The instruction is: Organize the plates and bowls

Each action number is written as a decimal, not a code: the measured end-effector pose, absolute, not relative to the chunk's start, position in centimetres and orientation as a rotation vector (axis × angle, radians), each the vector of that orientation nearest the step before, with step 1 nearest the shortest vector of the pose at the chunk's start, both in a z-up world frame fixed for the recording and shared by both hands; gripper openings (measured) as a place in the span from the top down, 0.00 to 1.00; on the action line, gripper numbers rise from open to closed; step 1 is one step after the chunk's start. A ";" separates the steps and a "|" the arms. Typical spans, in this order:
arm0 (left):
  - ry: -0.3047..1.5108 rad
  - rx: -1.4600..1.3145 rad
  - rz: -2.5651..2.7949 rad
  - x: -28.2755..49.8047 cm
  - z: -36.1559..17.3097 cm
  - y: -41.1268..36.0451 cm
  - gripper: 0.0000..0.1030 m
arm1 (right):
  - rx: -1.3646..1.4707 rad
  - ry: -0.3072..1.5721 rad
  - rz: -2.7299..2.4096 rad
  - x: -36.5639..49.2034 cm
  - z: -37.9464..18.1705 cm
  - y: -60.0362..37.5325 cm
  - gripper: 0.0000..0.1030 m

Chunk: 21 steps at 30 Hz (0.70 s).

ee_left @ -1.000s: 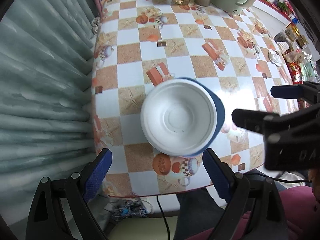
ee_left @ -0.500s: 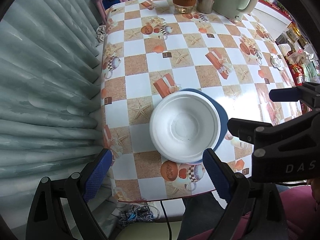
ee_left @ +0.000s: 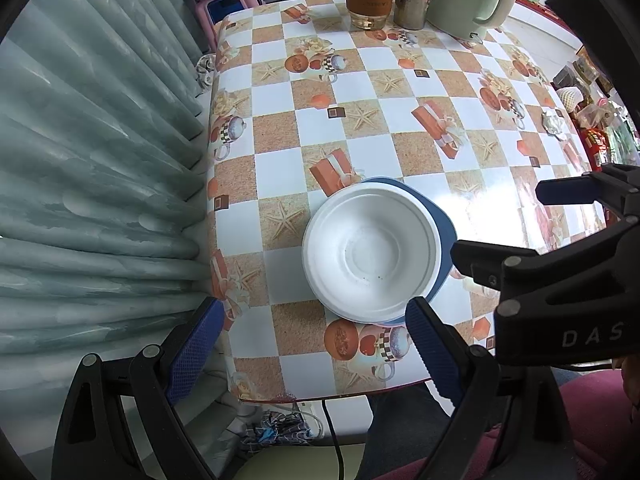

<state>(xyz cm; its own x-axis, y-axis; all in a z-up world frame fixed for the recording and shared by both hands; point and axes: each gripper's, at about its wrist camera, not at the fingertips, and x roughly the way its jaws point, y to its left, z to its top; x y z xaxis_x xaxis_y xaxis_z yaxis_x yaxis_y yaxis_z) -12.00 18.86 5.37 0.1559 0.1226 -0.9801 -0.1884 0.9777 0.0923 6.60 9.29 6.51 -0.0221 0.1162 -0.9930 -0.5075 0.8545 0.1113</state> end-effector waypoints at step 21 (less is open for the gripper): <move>1.400 -0.007 0.208 -11.4 5.7 18.6 0.09 | -0.300 1.519 0.516 6.7 6.7 8.7 0.00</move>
<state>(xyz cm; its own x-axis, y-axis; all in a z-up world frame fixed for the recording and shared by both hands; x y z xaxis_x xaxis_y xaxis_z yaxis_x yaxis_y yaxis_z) -11.40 18.63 5.72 0.1546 0.1412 -0.9778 -0.1495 0.9817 0.1181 6.75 8.65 6.68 -0.0253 0.1342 -0.9906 -0.4971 0.8581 0.1290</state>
